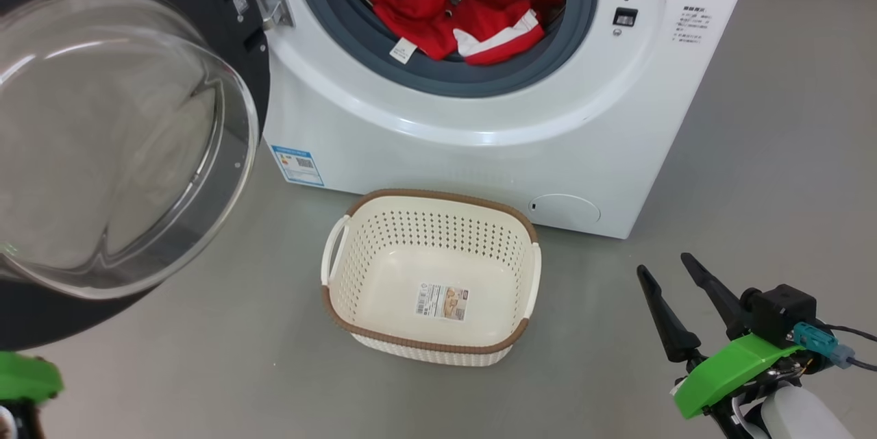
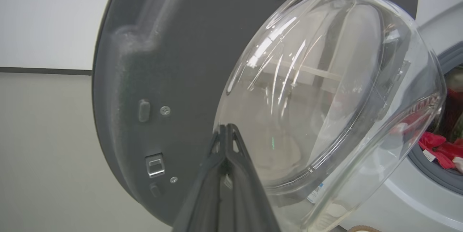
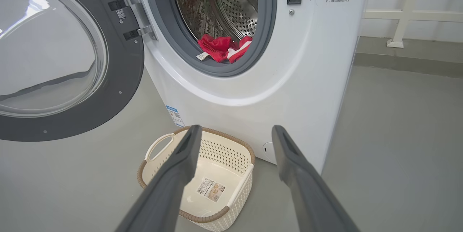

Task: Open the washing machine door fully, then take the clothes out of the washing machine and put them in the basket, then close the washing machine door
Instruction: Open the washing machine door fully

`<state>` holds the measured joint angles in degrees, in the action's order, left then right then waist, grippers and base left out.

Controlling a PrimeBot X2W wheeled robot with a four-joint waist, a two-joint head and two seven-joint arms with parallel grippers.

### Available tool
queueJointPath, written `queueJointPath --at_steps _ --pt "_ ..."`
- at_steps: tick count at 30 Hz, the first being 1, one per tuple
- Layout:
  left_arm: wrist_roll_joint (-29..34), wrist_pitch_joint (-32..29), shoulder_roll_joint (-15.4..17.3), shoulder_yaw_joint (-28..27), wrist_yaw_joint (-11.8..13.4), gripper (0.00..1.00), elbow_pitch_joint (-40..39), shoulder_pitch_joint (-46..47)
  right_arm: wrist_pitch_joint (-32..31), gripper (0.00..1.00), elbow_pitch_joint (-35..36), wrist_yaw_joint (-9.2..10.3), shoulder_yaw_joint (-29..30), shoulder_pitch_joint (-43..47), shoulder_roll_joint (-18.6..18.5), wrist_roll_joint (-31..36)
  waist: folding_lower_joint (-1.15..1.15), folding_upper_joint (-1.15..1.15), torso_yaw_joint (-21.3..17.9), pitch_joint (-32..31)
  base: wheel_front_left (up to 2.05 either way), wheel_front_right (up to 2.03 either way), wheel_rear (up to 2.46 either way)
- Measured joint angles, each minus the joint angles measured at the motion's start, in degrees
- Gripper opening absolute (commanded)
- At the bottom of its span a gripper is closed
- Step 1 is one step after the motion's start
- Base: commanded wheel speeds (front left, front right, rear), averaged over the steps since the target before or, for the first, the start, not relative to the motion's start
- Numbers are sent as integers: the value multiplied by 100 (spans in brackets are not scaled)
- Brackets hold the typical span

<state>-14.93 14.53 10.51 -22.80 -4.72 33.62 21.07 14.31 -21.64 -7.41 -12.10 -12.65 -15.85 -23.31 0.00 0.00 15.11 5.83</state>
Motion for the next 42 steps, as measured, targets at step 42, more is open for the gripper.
queueJointPath --at_steps 42 --pt "-90 0 -732 2046 -259 100 -2003 -1618 0 100 241 1 609 200 105 5 0 0 -1461 -13 0 0 0"
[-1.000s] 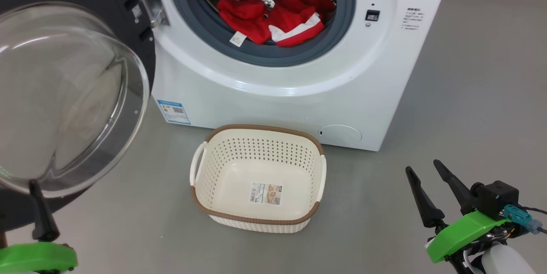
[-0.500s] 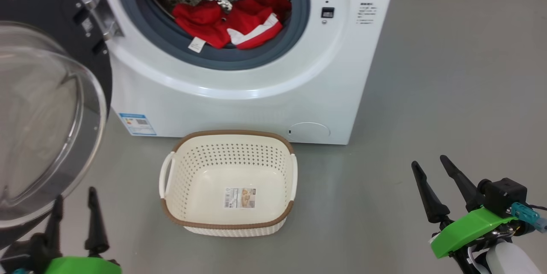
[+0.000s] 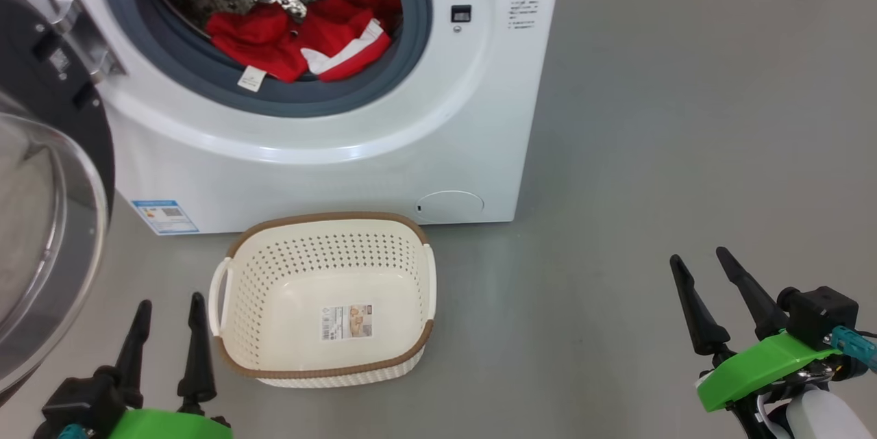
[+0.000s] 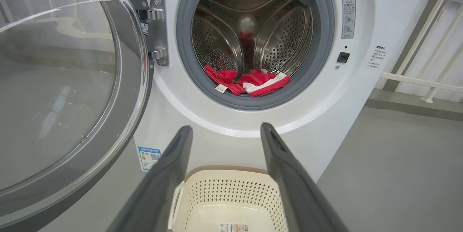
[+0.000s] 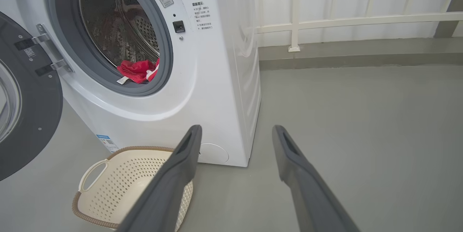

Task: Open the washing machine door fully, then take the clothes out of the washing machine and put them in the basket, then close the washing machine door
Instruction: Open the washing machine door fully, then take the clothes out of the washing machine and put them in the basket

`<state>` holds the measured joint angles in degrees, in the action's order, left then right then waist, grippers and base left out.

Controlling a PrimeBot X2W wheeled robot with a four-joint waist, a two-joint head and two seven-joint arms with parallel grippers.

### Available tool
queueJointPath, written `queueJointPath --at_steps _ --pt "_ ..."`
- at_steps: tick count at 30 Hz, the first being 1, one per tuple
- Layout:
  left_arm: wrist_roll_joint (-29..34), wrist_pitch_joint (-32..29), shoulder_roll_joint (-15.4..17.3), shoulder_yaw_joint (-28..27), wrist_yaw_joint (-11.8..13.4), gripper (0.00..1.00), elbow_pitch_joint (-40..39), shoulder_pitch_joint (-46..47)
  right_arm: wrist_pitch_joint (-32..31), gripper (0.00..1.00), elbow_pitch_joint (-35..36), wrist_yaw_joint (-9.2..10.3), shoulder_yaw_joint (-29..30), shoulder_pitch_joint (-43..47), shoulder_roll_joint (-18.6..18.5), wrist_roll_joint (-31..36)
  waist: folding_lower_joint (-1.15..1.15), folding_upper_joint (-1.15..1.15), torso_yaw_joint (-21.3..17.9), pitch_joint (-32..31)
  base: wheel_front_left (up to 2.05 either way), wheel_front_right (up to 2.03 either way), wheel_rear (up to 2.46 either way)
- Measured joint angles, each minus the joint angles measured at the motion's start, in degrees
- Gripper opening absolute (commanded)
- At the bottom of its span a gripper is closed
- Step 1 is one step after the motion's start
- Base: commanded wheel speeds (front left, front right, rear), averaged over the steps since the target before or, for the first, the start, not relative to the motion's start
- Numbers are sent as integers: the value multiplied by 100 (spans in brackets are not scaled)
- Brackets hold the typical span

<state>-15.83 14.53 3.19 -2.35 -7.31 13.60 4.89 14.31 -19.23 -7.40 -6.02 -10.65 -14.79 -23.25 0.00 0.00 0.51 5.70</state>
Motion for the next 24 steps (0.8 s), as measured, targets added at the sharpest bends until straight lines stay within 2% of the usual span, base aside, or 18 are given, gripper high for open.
queueJointPath --at_steps 10,24 --pt "-98 0 54 220 0 100 -71 -84 0 100 24 0 112 35 10 18 0 0 -224 0 0 0 0" --pt "-214 0 159 294 0 100 -92 -117 0 100 26 0 132 48 23 41 0 0 -220 -25 0 0 0"
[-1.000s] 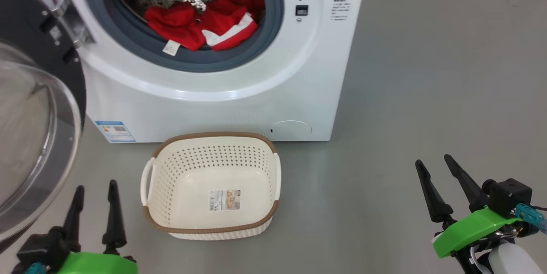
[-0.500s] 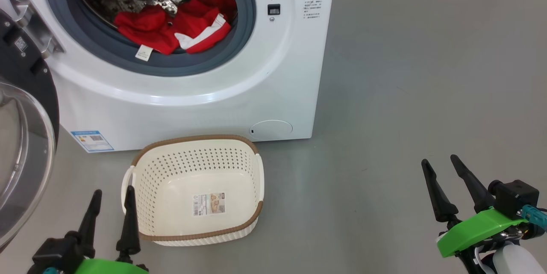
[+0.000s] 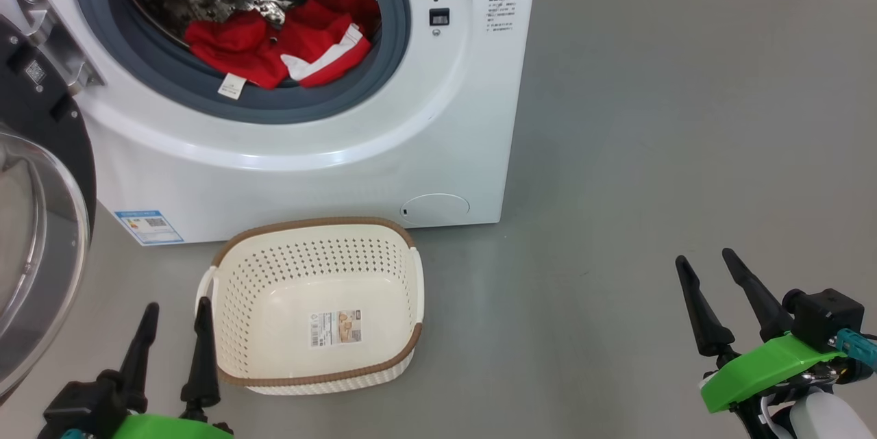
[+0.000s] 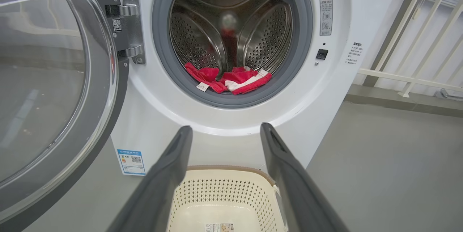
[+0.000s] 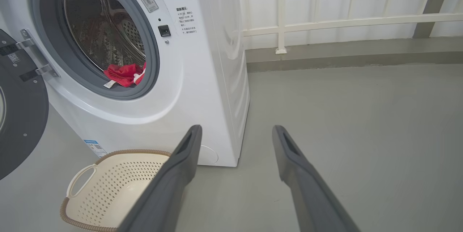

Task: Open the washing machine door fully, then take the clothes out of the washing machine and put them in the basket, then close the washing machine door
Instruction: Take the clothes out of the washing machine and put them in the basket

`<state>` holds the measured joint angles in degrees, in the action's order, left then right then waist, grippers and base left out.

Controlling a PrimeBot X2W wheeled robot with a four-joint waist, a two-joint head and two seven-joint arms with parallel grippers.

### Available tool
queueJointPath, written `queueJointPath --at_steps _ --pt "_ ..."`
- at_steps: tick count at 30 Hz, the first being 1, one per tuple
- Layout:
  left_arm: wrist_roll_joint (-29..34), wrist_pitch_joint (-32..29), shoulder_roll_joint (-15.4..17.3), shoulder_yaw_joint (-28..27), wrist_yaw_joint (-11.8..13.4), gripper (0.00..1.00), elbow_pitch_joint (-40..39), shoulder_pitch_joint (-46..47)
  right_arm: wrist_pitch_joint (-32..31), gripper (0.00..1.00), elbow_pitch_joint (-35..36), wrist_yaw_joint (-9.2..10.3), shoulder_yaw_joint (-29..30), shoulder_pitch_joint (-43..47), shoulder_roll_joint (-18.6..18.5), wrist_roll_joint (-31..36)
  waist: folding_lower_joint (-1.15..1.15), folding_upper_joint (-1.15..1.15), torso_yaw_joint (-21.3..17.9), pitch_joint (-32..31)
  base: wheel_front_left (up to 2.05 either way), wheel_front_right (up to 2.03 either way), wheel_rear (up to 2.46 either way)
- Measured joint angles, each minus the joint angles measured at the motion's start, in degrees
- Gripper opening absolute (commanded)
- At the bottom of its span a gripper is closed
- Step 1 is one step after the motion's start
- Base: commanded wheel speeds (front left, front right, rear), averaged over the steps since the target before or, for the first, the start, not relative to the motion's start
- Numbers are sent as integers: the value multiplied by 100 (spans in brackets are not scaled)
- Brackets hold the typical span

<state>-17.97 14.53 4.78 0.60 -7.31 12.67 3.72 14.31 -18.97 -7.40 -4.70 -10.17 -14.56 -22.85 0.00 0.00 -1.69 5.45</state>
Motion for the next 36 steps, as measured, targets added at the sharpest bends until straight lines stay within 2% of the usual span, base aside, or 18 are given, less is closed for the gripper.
queueJointPath --at_steps 12,27,36 --pt "-123 0 -21 -65 0 100 27 3 0 100 11 0 -36 0 0 0 0 0 2 85 22 -23 1" --pt "-126 0 -18 -78 0 100 11 175 0 100 67 0 -41 -19 46 0 0 0 30 281 142 -142 0" --pt "121 0 -15 -112 0 100 32 183 0 100 96 0 -54 -51 71 0 0 0 50 323 86 -86 0"
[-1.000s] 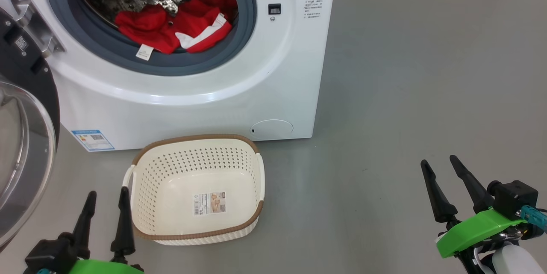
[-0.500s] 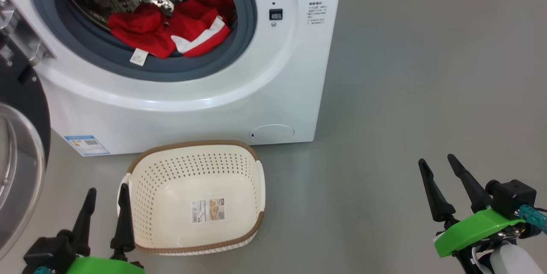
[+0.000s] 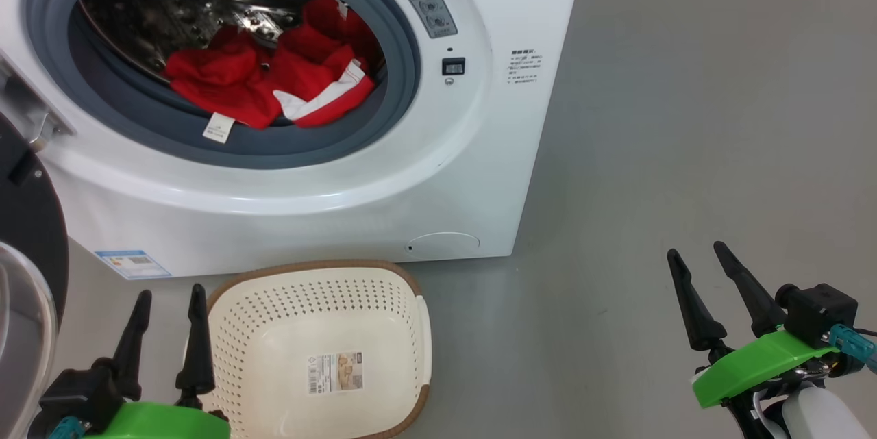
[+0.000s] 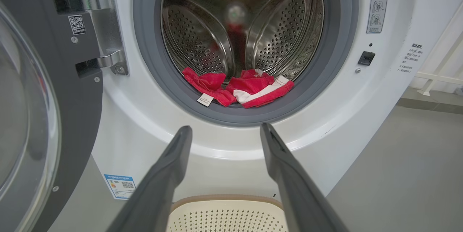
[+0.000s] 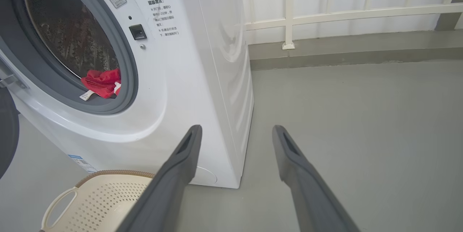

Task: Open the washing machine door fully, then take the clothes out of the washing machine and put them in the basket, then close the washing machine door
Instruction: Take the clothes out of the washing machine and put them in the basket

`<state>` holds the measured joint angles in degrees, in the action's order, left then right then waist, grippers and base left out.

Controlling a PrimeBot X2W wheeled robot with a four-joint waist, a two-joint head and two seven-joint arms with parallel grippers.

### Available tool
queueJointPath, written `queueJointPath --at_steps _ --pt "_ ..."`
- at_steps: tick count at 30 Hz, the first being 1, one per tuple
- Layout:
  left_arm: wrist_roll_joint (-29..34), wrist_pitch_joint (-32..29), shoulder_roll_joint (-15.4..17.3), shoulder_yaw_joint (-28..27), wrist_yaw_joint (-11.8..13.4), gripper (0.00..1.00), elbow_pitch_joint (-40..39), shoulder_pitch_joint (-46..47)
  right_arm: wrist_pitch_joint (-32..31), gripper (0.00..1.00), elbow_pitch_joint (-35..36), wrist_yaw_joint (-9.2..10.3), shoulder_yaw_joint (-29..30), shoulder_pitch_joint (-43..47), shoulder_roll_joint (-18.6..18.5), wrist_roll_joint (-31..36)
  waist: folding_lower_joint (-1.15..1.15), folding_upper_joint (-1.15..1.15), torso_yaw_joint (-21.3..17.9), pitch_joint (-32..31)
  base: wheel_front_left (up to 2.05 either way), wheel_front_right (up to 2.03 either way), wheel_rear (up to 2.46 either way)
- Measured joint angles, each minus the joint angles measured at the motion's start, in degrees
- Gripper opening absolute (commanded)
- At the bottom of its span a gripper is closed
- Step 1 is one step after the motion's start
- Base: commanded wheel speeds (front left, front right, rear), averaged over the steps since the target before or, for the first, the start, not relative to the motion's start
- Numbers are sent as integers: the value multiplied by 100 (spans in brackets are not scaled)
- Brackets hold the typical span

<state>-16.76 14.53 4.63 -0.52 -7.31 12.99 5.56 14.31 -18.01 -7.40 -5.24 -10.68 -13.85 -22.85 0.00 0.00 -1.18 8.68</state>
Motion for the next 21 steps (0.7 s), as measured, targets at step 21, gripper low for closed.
queueJointPath --at_steps 21 --pt "214 0 -104 268 0 100 746 1059 0 100 2 0 -148 -107 82 0 0 0 19 315 1 -1 0"
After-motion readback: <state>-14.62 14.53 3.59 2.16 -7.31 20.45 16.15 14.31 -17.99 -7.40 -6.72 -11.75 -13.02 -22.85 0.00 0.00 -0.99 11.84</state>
